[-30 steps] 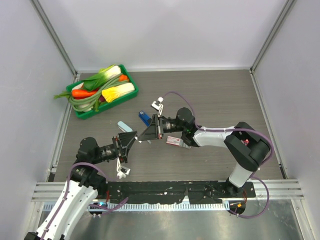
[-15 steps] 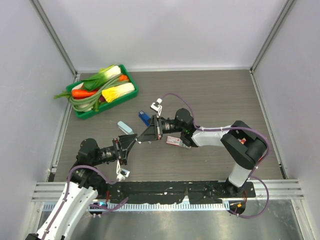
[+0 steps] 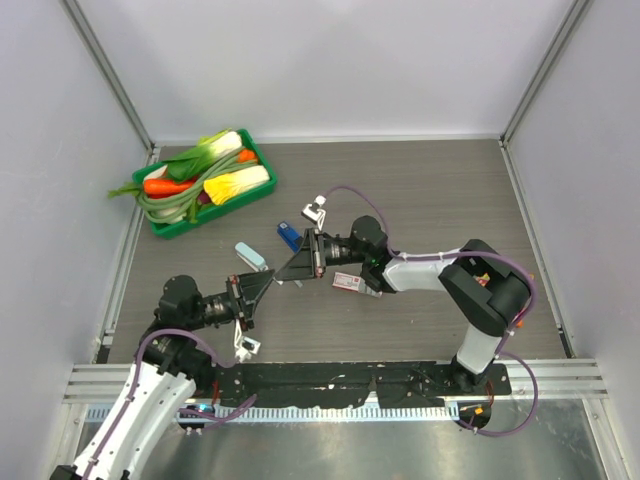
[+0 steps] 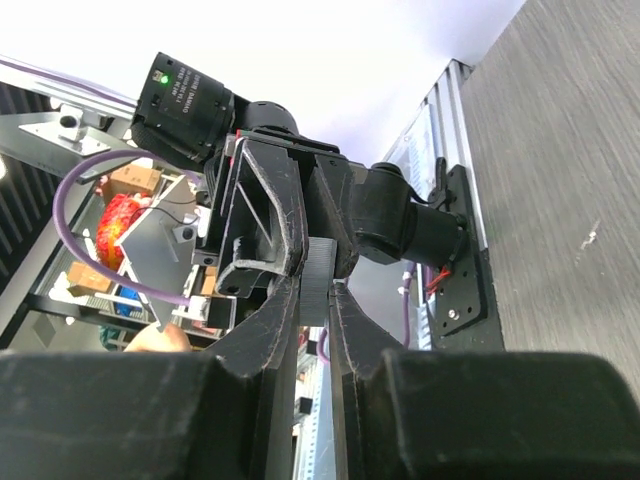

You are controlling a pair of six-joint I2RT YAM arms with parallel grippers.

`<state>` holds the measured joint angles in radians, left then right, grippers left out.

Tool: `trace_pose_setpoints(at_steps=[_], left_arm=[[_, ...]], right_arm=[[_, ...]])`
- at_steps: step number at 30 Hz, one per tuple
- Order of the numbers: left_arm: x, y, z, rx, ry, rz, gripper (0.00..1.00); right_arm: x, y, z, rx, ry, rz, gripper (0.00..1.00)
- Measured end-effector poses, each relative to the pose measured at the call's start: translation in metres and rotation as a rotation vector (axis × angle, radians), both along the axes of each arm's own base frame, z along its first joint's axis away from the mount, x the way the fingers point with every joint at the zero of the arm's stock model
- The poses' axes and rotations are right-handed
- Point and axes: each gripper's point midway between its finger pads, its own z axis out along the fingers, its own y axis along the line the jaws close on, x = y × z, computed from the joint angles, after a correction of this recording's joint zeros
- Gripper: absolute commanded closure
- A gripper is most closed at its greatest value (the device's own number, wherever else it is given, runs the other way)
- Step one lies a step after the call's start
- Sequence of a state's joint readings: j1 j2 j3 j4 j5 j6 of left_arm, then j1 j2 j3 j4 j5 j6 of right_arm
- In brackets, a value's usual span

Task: Unload the staples from the stapler

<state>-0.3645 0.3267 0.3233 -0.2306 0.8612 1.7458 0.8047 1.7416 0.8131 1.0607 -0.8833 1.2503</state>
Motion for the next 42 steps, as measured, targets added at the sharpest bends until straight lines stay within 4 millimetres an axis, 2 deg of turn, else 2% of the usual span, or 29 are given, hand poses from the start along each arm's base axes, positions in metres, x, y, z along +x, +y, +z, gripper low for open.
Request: trace_pose_setpoints(at_steps=[2,4,6,8,10,13,16,18,20,23,30,31,36,42], left_arm=[[0.002,0.001,-0.005,0.011,0.021,0.009,1.0],[0.004,0.002,-0.015,0.033,0.064,0.023,1.0],[0.008,0.004,-0.026,0.065,0.12,0.045,1.0],[0.012,0.009,-0.037,0.098,0.185,0.078,1.0],[0.013,0.013,-0.047,0.131,0.26,0.108,1.0],[0.016,0.019,-0.052,0.167,0.401,0.161,1.0],[0.023,0.022,-0.044,0.159,0.599,0.239,1.0],[0.028,0.022,-0.035,0.147,0.725,0.288,1.0],[0.033,0.018,-0.025,0.144,0.9,0.33,1.0],[0.038,0.008,-0.009,0.131,1.116,0.356,0.98],[-0.016,0.004,-0.015,0.152,1.585,0.413,0.94],[-0.022,0.003,-0.015,0.156,1.638,0.419,0.9],[-0.04,0.003,-0.023,0.179,1.772,0.469,0.86],[-0.05,0.002,-0.024,0.148,1.805,0.493,0.86]], right_arm=[[0.004,-0.001,-0.005,-0.017,-0.015,-0.013,0.74],[0.008,-0.002,-0.014,-0.06,-0.024,-0.03,0.64],[0.017,-0.005,-0.02,-0.107,-0.064,-0.064,0.59],[0.035,-0.011,-0.02,-0.169,-0.143,-0.133,0.53],[0.052,-0.019,-0.012,-0.225,-0.243,-0.211,0.46],[0.073,-0.034,0.015,-0.273,-0.43,-0.331,0.43],[0.077,-0.051,0.039,-0.298,-0.617,-0.404,0.42],[0.077,-0.059,0.047,-0.313,-0.696,-0.427,0.42],[0.076,-0.065,0.049,-0.327,-0.77,-0.431,0.42],[0.07,-0.066,0.041,-0.349,-0.835,-0.405,0.42],[0.03,-0.052,0.016,-0.389,-0.953,-0.225,0.43],[0.025,-0.051,0.013,-0.392,-0.968,-0.202,0.43],[0.014,-0.049,0.007,-0.403,-1.019,-0.143,0.44],[-0.003,-0.036,0.02,-0.358,-1.089,-0.09,0.44]])
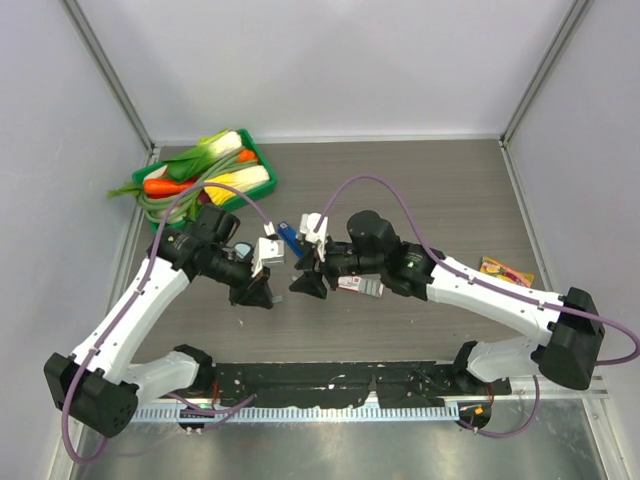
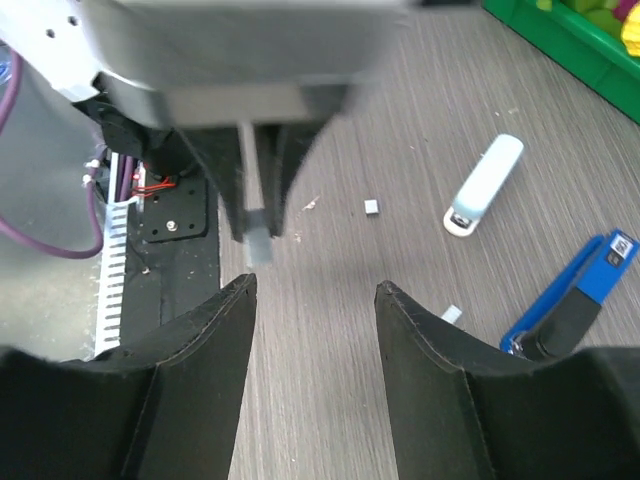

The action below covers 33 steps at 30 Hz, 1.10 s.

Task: Unload the staples from the stapler

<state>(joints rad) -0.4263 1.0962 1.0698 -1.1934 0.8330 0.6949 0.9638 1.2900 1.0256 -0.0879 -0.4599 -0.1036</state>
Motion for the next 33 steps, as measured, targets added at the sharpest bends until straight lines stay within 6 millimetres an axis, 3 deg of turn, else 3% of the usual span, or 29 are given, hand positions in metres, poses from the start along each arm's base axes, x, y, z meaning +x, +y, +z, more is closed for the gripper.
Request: trace_pose_setpoints(at_steps=[5,13,27,33], left_arm=[[0.005,-0.004,0.001,-0.006,-0.006,0.016,0.86],[0.01,-0.006,0.003,-0.009,-0.027,0.017,0.87],[0.015,-0.01,0.002,0.004,-0.034,-0.001,0.87],[0.013,-0.009,0.001,0.012,-0.028,-0.008,0.87]], right_arm=[[-0.018,0.016,0.005,-0.001,-0.024,0.071,0.45],[-0.033,0.025,-0.006,-0.029,-0.02,0.121,0.49],[-0.036,0.03,-0.017,-0.052,-0.007,0.13,0.68],[-0.035,0.031,-0.019,-0.056,-0.012,0.133,0.65]])
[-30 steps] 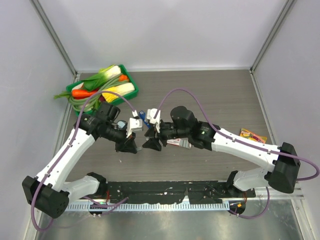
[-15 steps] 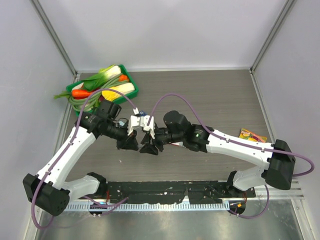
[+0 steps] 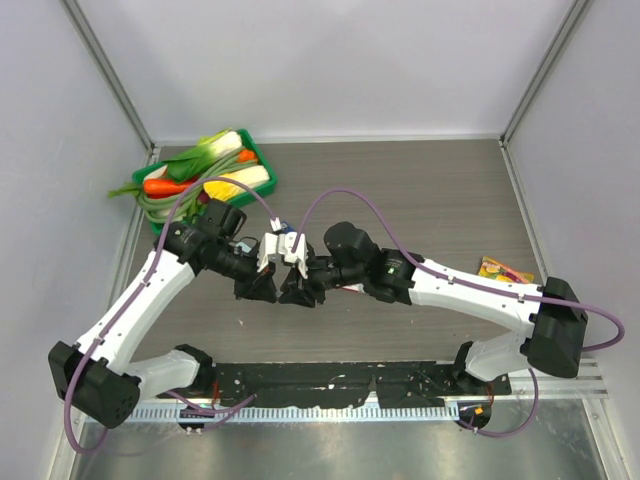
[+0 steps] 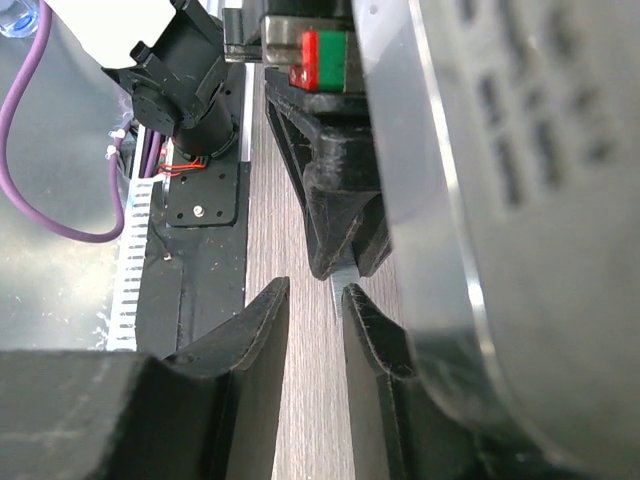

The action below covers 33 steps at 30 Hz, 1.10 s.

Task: Unload the staples from the stapler

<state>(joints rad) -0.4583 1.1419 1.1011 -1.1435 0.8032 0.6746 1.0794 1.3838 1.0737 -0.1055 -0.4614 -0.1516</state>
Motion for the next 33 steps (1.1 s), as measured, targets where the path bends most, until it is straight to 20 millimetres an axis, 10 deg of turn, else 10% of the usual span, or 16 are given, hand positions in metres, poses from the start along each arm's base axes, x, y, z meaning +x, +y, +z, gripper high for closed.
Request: trace_pose_setpoints(at_steps=[33], left_arm=[[-0.009,-0.006,0.019,-0.064,-0.001,-0.057,0.9]], right_arm=[[0.006,-0.015,-0.008,0.101,-0.018,-0.127,0.52]])
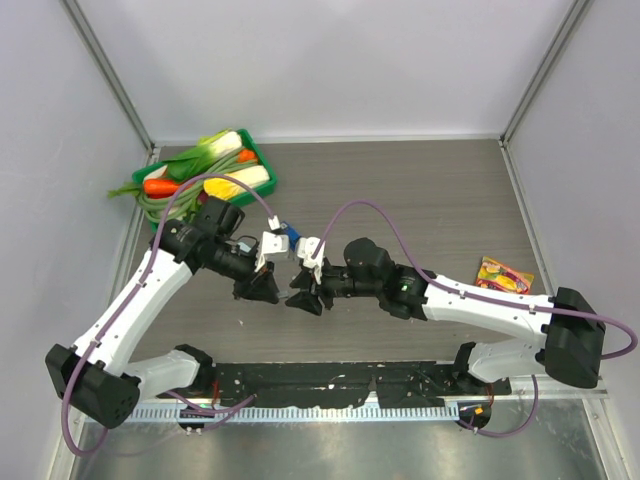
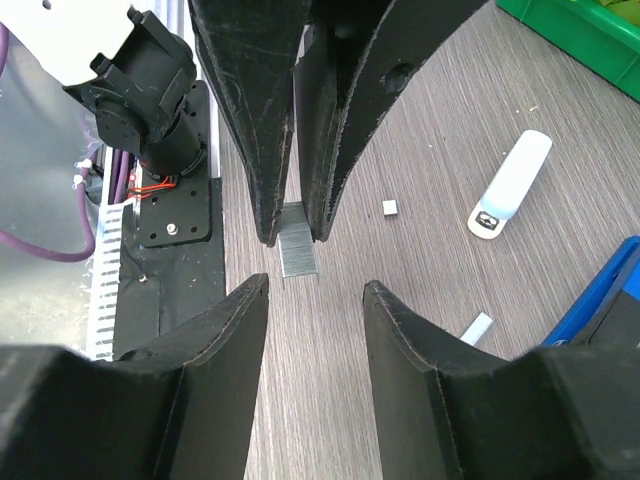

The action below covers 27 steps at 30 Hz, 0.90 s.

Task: Unload the staples from the stapler

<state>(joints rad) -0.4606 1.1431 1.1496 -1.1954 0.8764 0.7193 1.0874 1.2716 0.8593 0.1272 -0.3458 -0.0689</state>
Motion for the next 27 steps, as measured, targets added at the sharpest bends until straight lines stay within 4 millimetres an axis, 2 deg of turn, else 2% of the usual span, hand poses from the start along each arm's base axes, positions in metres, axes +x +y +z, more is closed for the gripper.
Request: trace_pose_setpoints(at_steps=[14,20,24,27], left_arm=[[-0.0059,0.0016,-0.0002,0.002,0.001,-0.022,0.9],[-0.0057,0.0021,-0.0005,0.005,-0.002,-0.024,0.9],[-0.0046,0.0019,-0.0006,0.004,-0.01,-0.025,0.9],[-0.0045,0.0021,-0.0007,0.005,-0.01,-0.025,0.85]], right_arm=[[-0.0009,0.0071,0.0072,0.013,-0.001,0.03,0.57],[-0.0026,0.0084,0.0057,0.011,0.005,0.043,0.68],[-0.0052,0.0088,0.0056,0.012,0.011,0.056,0.81],[-0.0064,0.0089,0.0057,0.013,0.012,0.063,0.89]])
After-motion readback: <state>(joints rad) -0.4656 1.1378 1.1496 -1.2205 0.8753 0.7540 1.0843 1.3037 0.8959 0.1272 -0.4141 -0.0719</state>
